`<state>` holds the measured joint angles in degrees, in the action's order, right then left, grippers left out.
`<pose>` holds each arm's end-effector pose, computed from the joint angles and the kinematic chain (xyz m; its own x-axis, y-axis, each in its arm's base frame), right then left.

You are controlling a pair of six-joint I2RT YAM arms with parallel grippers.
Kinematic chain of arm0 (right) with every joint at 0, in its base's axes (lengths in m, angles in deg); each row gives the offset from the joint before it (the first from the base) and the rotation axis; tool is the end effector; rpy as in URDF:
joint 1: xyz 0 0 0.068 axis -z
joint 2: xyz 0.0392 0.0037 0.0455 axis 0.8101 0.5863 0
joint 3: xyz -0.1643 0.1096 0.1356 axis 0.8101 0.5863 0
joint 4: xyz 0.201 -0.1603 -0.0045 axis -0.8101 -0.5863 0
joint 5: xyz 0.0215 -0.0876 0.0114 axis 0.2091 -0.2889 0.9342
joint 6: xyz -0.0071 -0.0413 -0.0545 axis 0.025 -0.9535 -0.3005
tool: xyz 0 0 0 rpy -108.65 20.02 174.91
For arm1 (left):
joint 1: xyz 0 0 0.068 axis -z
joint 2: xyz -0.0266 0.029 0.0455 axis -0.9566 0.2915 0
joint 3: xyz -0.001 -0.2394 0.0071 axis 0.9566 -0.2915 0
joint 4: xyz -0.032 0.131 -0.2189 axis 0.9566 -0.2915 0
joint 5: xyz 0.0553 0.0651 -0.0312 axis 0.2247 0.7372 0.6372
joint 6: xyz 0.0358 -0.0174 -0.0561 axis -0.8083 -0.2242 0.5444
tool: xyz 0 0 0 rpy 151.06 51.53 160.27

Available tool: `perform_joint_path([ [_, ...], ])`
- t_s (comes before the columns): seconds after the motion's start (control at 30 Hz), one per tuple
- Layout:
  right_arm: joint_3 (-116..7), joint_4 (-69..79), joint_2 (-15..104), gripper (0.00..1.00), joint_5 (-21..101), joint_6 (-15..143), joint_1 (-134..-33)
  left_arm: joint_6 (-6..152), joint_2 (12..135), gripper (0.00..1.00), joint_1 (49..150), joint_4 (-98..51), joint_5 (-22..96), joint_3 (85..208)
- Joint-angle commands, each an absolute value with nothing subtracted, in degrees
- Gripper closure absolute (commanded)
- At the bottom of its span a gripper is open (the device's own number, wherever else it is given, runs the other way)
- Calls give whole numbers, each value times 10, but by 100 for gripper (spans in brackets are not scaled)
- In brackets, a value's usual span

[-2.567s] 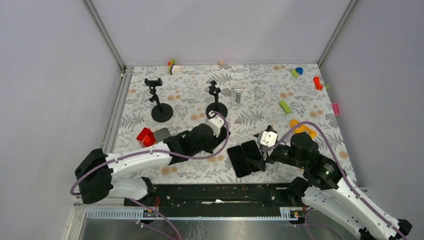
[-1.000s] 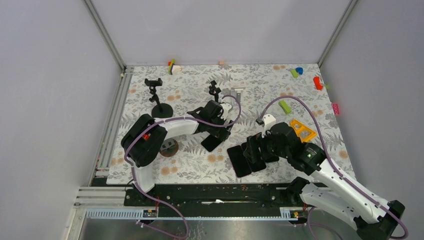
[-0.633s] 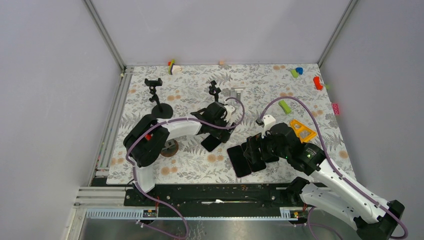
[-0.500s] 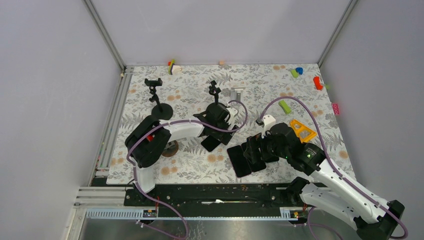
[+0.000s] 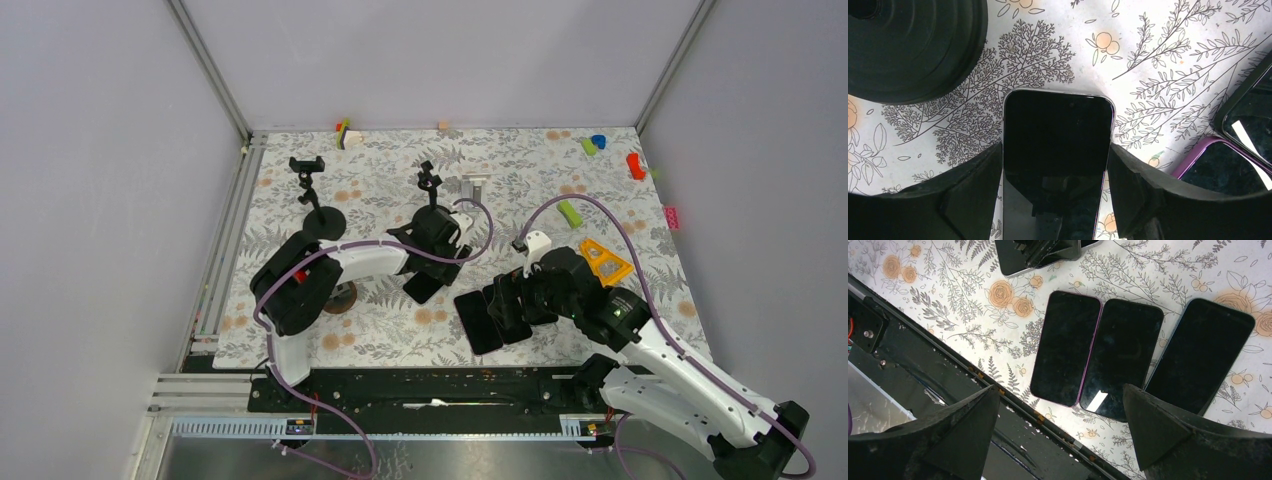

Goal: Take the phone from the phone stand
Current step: Move the phone to the center of the board.

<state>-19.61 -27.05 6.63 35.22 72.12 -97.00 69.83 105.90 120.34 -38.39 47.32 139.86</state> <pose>0.1450 0.1382 0.2466 -0.5864 -0.1970 -0.7857 -0.5769 0.7825 0.2343 0.2612 -0.2797 0.1094 -0.6518 0.4952 -0.5745 0.6320 0.7733 -0.0505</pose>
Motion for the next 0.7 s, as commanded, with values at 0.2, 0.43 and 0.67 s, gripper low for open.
perform_joint_path([
  [0.2,-189,-265,41,2,351,722,-966,831,1021,66,1204,-462,465,1308],
  [0.43,-192,-266,39,2,347,732,-966,951,962,70,1252,-520,520,1275],
  [0.67,-205,-270,50,2,343,744,-966,1094,1003,66,1333,-596,531,1307],
])
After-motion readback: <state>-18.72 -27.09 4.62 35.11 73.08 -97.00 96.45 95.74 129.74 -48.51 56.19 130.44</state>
